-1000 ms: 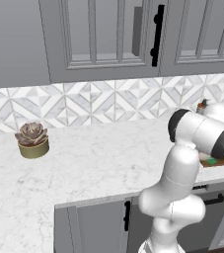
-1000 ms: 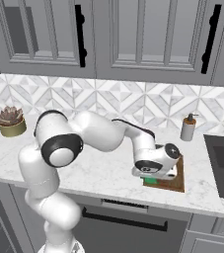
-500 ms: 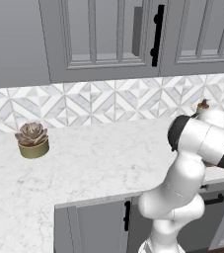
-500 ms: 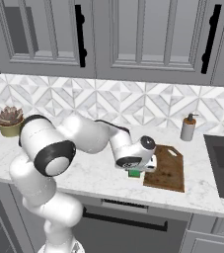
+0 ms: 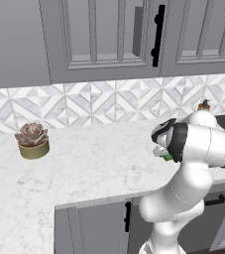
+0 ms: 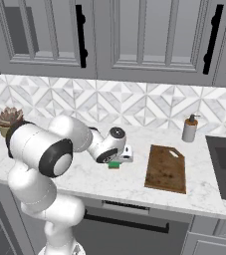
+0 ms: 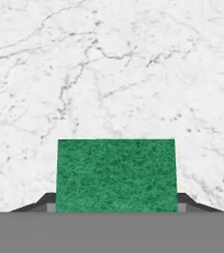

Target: Pick up the sponge from the counter and clean the cutting board by briefly scrubbing or pressing down on the cutting board. Once finished, release the sponge.

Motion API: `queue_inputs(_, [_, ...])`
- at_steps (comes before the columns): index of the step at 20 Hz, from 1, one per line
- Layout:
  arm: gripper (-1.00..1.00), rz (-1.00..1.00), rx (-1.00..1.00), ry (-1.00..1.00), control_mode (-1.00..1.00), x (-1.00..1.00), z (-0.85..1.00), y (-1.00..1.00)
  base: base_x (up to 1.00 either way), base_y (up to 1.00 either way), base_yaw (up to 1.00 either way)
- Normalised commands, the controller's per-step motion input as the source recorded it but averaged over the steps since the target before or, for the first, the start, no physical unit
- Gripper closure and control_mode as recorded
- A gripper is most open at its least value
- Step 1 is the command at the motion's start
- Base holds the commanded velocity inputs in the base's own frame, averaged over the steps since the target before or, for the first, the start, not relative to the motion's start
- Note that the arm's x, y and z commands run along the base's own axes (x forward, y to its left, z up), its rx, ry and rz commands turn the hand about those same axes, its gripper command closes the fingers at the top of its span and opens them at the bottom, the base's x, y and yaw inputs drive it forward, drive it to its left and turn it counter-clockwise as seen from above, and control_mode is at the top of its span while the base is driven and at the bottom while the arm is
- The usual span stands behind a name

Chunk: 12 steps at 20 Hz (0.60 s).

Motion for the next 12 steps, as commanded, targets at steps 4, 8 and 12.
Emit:
queue_inputs(4, [-1.00,0.04,0.03,0.00,-1.00,0.34,0.00,0.21,0.00,0.00,0.00])
queue_inputs(8, [-1.00,0.05,0.20,0.00,-1.00,0.01,0.08,-0.18,0.00,0.00,0.00])
queue_inputs(12, [-1.00,0.07,0.03,0.00,-1.00,-0.14,0.28,-0.04,0.00,0.00,0.00])
